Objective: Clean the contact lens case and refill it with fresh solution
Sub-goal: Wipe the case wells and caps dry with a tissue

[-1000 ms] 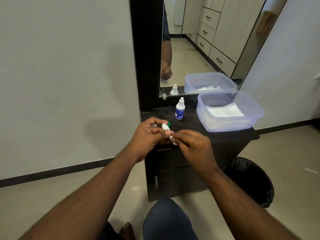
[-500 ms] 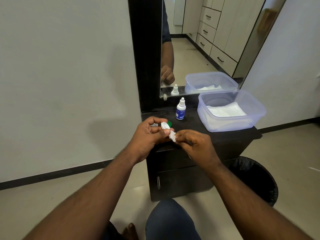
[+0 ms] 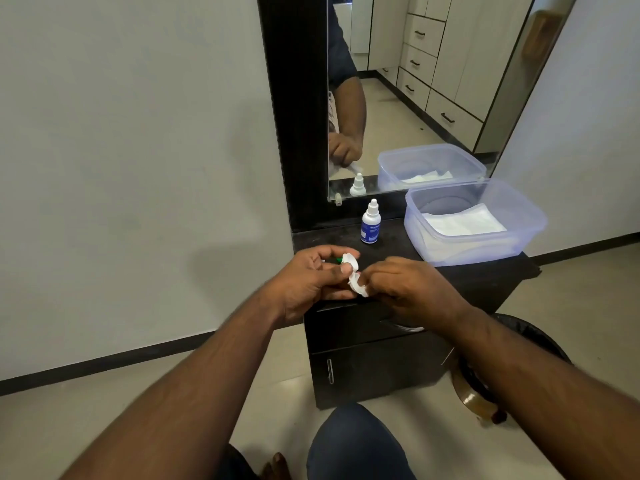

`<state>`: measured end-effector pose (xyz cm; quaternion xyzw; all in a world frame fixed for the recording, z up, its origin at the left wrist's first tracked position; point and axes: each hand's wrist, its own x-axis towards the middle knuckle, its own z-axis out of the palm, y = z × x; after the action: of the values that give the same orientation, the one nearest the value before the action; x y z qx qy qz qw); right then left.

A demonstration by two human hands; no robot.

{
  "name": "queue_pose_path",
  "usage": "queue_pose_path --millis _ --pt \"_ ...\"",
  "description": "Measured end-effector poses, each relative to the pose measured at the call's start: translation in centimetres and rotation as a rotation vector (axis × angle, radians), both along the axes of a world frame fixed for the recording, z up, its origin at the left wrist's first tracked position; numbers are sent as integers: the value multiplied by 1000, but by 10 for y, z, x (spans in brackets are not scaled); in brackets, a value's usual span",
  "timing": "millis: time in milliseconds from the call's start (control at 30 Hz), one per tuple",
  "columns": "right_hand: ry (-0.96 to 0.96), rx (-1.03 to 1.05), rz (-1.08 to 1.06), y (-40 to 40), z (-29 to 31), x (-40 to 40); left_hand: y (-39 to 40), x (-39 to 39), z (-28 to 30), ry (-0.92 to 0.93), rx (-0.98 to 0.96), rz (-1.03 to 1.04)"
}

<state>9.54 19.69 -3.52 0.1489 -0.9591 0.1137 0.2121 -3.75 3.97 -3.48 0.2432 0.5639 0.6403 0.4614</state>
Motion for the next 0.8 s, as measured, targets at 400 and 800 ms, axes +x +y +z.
queue_pose_path --millis 400,800 --pt "-45 69 21 -8 15 -2 1 -1 2 -82 7 32" --pt "1 46 -178 10 16 4 3 6 -2 39 -53 146"
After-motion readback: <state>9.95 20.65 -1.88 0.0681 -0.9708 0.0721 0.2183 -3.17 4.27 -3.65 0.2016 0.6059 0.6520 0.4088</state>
